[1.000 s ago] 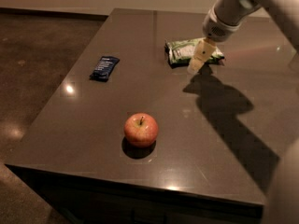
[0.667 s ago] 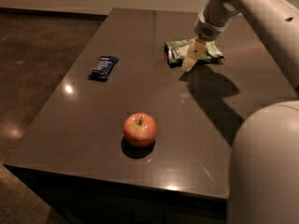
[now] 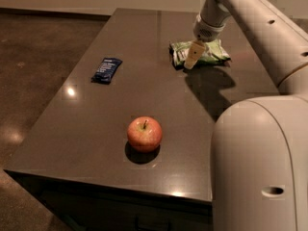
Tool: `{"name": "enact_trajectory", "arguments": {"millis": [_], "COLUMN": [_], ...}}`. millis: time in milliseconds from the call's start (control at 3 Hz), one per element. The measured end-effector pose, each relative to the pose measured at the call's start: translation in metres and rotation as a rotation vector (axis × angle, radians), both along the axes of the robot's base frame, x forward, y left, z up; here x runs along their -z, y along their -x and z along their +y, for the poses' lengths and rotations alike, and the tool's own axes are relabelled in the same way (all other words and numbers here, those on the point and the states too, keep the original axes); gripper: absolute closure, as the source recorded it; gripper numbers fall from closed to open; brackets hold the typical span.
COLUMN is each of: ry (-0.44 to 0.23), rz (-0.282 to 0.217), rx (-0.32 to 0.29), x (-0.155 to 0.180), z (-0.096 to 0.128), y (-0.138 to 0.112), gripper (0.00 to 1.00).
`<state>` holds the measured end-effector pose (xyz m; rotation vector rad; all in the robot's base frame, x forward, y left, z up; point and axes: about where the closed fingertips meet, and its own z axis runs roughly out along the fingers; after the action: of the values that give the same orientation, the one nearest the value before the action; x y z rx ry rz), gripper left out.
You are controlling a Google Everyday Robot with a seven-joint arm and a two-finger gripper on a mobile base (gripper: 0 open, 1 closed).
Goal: Pick green jalapeno chip bag
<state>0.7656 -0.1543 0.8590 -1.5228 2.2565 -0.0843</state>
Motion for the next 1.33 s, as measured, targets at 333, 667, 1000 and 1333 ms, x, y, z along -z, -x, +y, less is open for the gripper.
{"name": "enact_trajectory", "arguments": {"millis": [333,667,1000,1333], "ry": [-0.006,-0.044,-0.074,-0.149], "rz": [0.001,-0.007,-0.02,-0.077], "rx": [-0.016,-0.049,-0.069,-0.116], "x": [-0.005,-0.024,-0.042,-0.089], "z": [0.002,0.005,0.009,0.019], "y": [0.0,0.013,0.025,0.052], "gripper": [0.47,0.77,0.99,1.0]}}
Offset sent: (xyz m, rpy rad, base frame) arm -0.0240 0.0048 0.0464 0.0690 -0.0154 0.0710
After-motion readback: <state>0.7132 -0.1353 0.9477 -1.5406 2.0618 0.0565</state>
